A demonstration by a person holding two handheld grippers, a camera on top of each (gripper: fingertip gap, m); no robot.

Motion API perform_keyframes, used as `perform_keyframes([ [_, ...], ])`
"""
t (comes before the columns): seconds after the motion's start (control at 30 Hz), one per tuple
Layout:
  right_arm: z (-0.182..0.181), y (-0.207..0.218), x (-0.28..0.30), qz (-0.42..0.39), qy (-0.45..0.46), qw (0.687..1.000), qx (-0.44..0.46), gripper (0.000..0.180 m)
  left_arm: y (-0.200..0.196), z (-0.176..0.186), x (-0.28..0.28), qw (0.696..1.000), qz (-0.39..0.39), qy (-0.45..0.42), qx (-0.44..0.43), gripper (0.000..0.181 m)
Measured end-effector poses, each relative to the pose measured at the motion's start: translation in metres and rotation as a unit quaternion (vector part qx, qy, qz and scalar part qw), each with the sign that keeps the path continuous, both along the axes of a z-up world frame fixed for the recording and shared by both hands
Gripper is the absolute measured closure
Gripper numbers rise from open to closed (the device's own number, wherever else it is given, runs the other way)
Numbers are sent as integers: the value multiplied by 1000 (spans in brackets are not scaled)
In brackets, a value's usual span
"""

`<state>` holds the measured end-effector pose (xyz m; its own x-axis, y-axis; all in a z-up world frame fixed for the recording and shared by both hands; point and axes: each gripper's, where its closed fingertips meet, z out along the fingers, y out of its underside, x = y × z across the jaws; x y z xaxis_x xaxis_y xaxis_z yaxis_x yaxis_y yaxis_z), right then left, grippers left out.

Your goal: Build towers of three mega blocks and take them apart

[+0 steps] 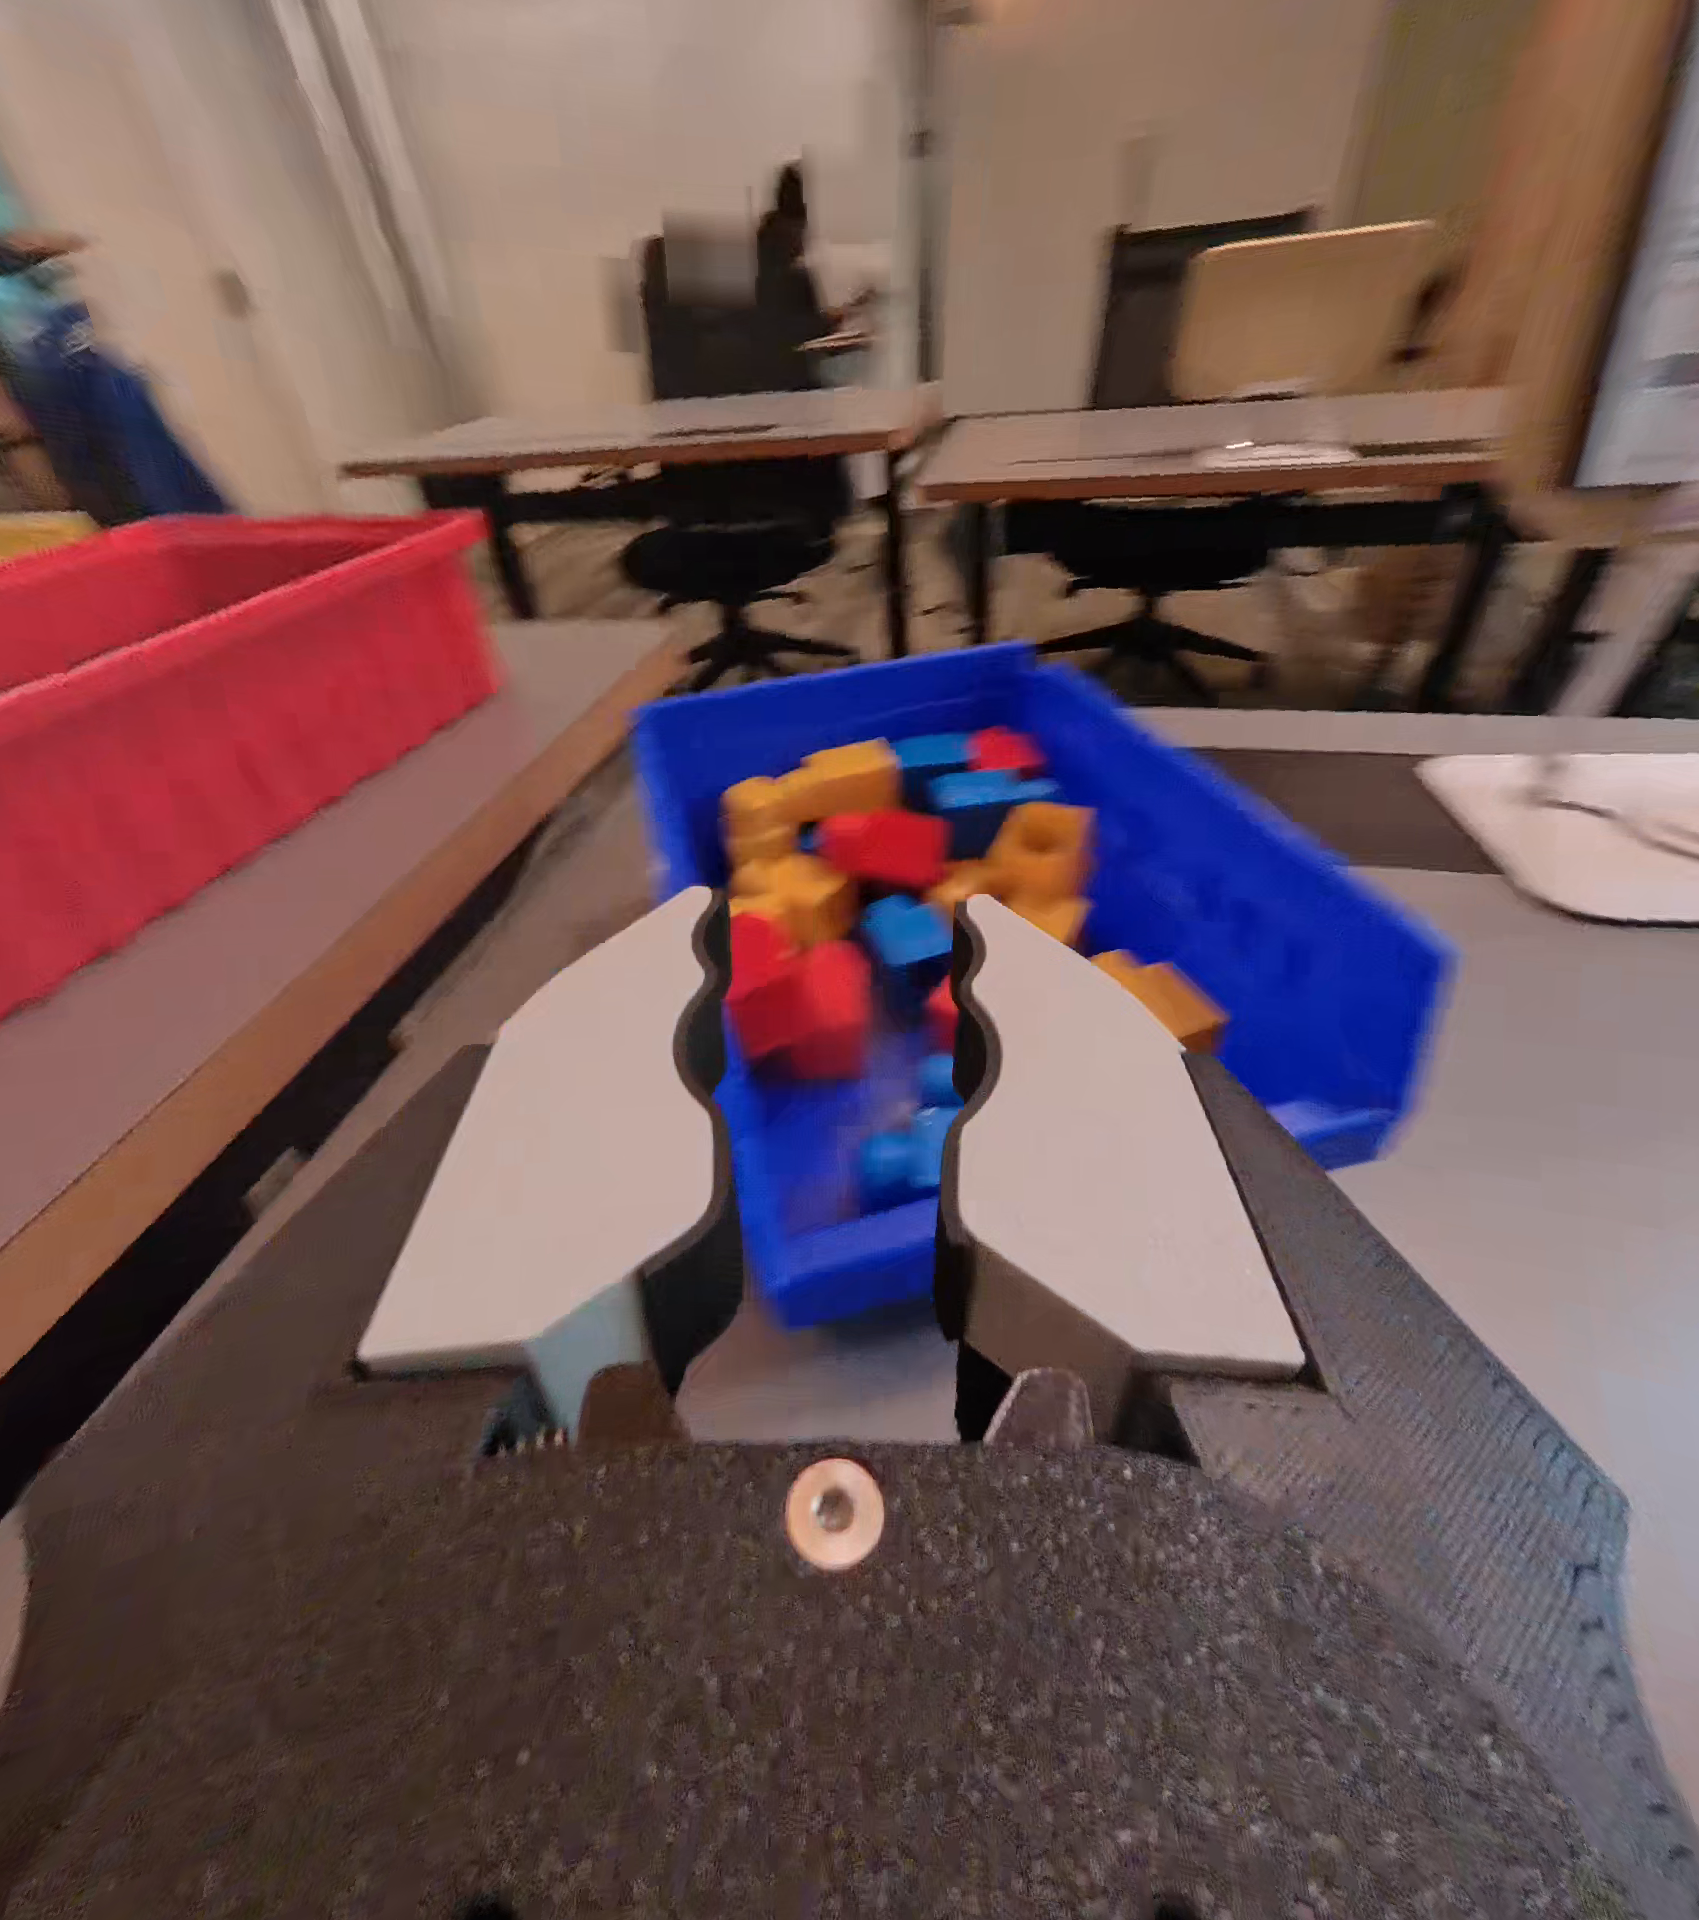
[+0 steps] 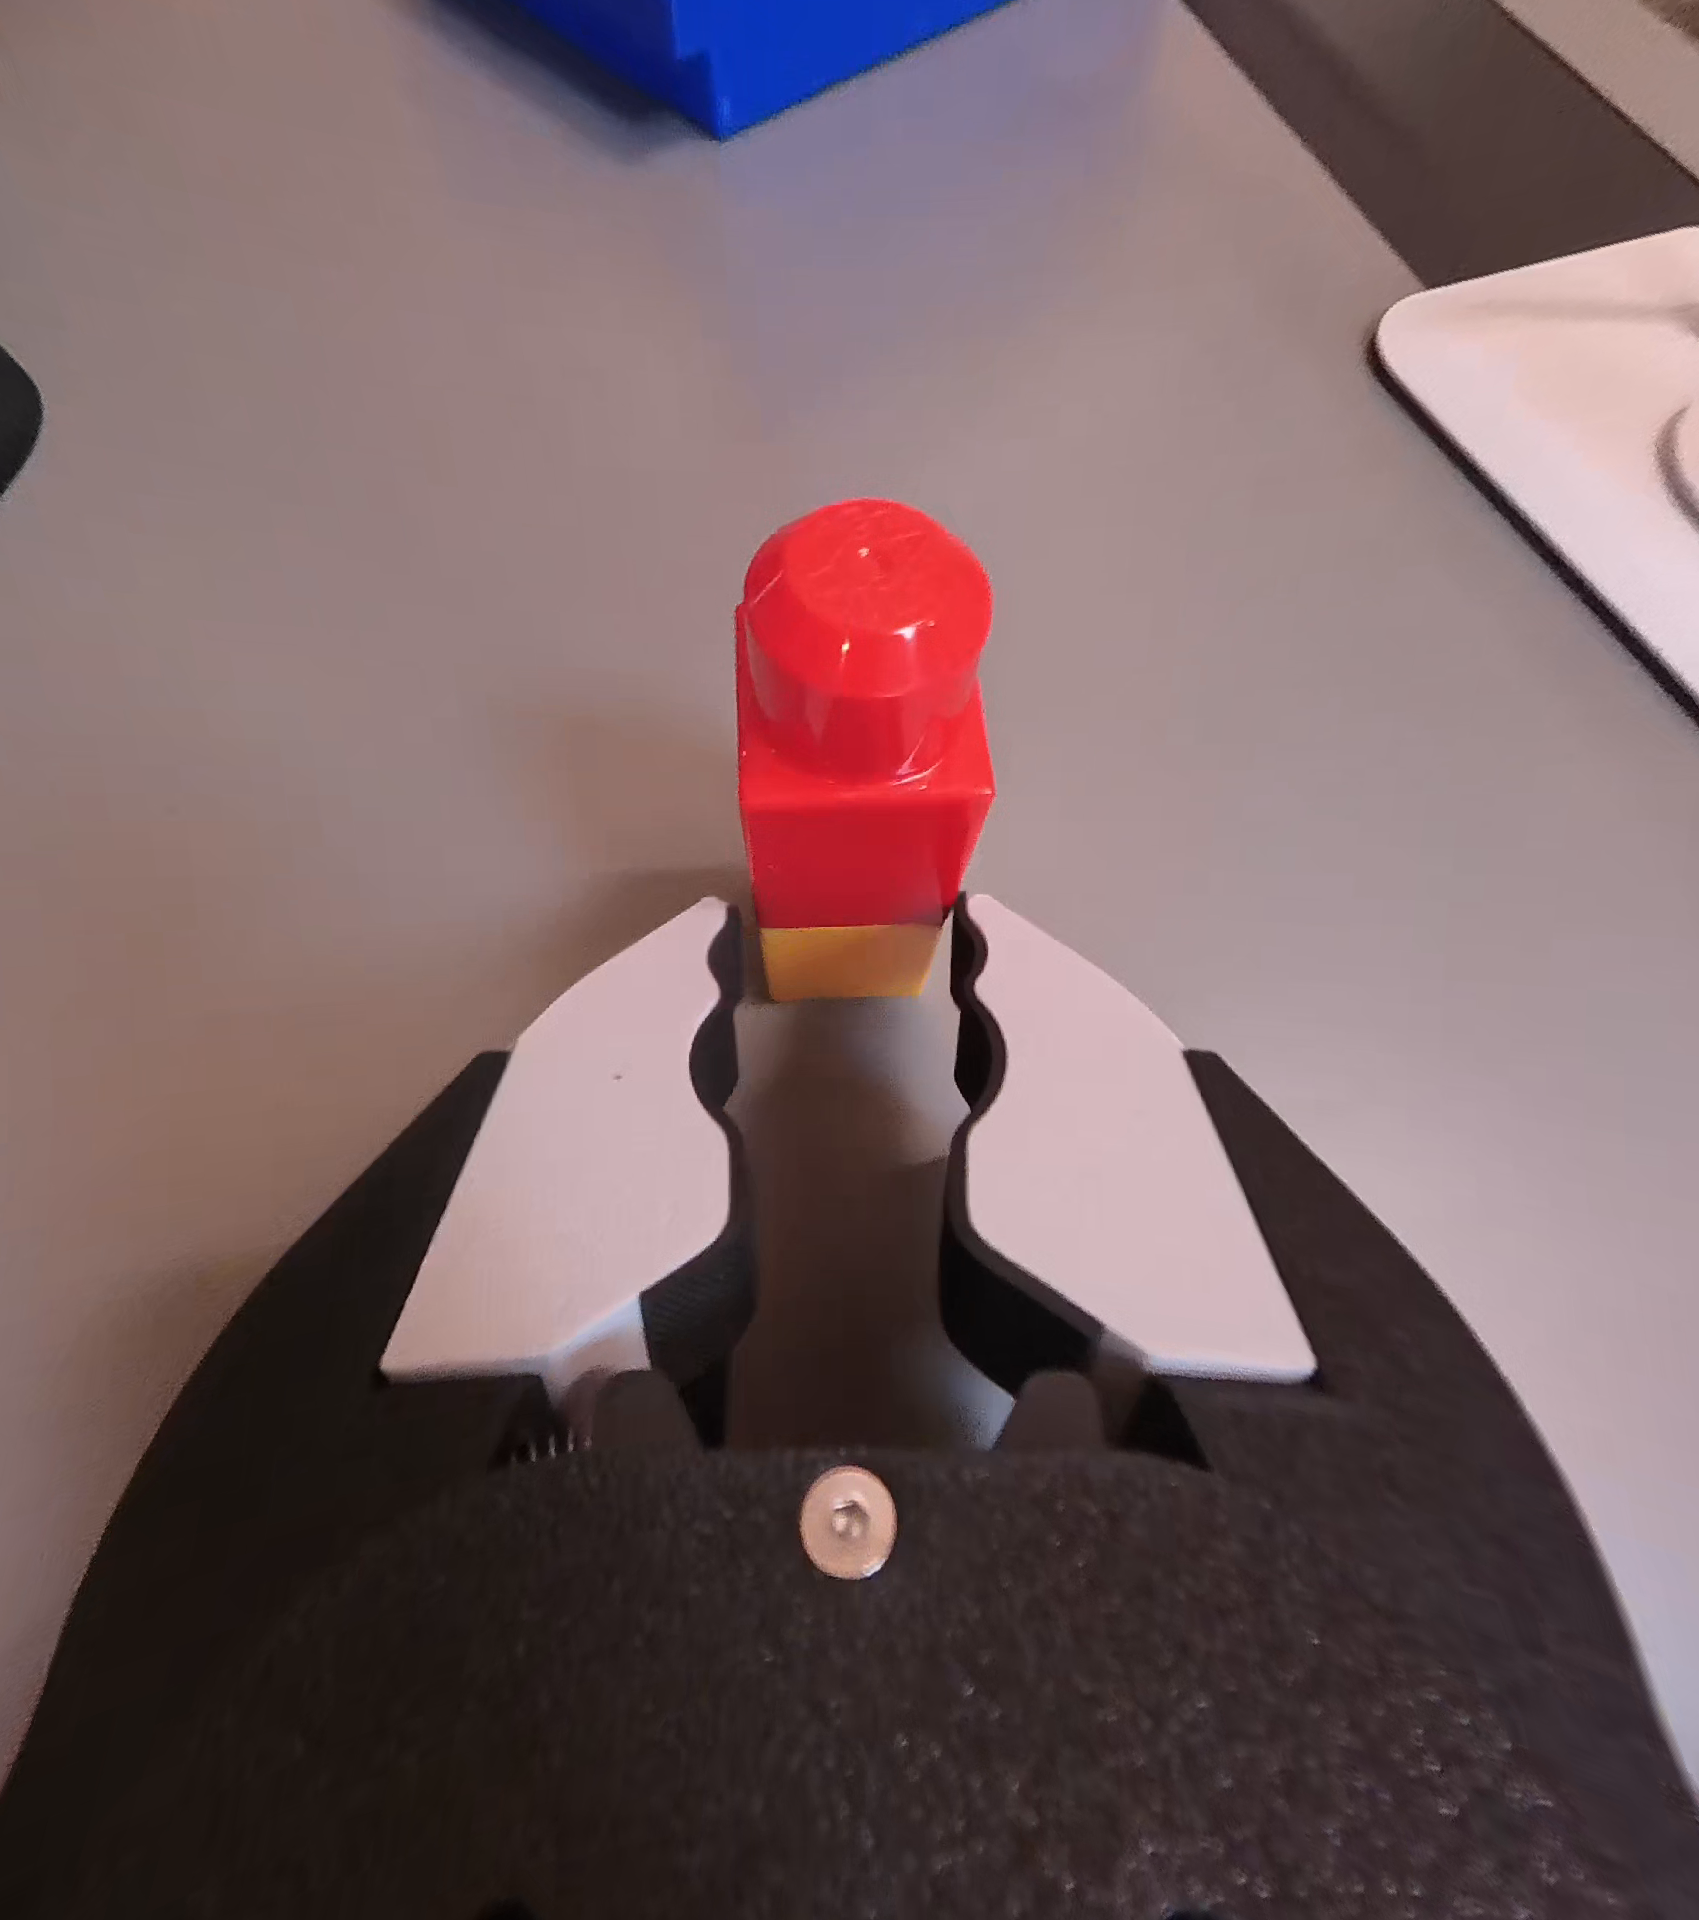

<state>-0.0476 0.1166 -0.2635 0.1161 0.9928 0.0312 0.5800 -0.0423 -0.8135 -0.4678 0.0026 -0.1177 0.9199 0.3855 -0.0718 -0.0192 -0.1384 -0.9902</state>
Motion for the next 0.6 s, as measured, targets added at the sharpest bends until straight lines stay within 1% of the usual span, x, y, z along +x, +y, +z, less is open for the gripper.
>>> perform_keyframes([
  [0.07, 0, -2, -1, 3, -4, 1000, -8, 137, -13, -23, -30, 999, 27, -19, -36, 136],
  [0.13, 4, -2, -2, 4, 1, 1000, -11, 137, -7, -50, -41, 995, 17, -34, -90, 133],
  [0.17, 7, -2, -2, 2, 5, 1000, -12, 137, -1, -64, -45, 992, 15, -33, -121, 134],
  [0.23, 11, -2, 0, -2, 11, 1000, -10, 137, 12, -88, -43, 983, -9, -34, -178, 147],
  [0.27, 12, -2, 1, -3, 13, 1000, -9, 137, 16, -94, -45, 981, -4, -27, -194, 158],
  [0.3, 13, -1, 2, -5, 14, 1000, -9, 137, 16, -99, -50, 977, 11, -11, -211, 172],
  [0.47, 12, 3, 5, -18, 10, 1000, -6, 139, 7, -100, -45, 976, 53, -30, -208, 173],
  [0.53, 10, 6, 6, -27, -1, 1000, 0, 139, 1, -100, -26, 977, 51, -19, -204, 173],
  [0.6, 10, 8, 6, -30, -2, 1000, 3, 140, 1, -100, -4, 978, 33, 5, -204, 169],
])
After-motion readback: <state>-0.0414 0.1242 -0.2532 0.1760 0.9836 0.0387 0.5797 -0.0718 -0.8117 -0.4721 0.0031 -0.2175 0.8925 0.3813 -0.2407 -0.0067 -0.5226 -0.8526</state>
